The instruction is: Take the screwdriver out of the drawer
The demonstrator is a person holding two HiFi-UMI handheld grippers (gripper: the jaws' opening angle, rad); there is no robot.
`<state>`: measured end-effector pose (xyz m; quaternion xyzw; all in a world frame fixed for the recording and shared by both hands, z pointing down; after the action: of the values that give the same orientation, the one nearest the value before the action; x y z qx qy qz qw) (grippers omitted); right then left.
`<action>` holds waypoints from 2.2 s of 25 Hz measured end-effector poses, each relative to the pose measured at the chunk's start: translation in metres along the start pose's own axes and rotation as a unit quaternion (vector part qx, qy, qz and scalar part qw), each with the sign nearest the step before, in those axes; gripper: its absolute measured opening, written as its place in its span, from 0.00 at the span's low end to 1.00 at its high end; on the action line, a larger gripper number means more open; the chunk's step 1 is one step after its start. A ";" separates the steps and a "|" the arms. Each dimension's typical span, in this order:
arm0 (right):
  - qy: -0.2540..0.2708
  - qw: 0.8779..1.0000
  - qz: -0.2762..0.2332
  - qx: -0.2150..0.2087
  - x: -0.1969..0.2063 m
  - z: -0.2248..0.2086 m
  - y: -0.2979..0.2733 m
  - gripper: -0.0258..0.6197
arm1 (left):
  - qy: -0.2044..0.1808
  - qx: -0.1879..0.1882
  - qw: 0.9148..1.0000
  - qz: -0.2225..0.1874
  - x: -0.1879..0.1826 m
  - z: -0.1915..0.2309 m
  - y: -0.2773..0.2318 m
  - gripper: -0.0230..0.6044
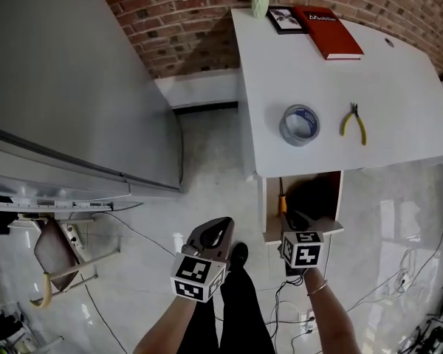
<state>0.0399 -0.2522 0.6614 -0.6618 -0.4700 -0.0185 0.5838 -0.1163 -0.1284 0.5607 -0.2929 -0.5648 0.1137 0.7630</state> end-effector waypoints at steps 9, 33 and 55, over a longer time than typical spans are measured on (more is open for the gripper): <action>0.011 0.998 0.066 0.011 0.018 -0.042 -0.053 0.18 | 0.025 -0.030 0.999 0.012 0.026 0.017 -0.011 0.02; 0.021 0.985 0.170 0.024 0.042 -0.088 -0.130 0.18 | 0.073 -0.066 0.995 0.028 0.055 0.036 -0.033 0.02; -0.013 0.988 0.153 0.031 0.042 -0.088 -0.125 0.16 | 0.067 -0.069 0.995 0.023 0.048 0.045 -0.031 0.02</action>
<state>0.0292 -0.3121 0.8076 -0.7075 -0.3711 0.0944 0.5939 -0.1466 -0.1148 0.6253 -0.3648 -0.5118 0.0717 0.7745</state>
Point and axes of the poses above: the fingertips, and each gripper's own axes: y backward along the fingers, z to its left, x out of its underside, the point moved 4 cm from there along y, backward along the fingers, and after that the axes turned 14 degrees about -x, right-handed, at the moved point
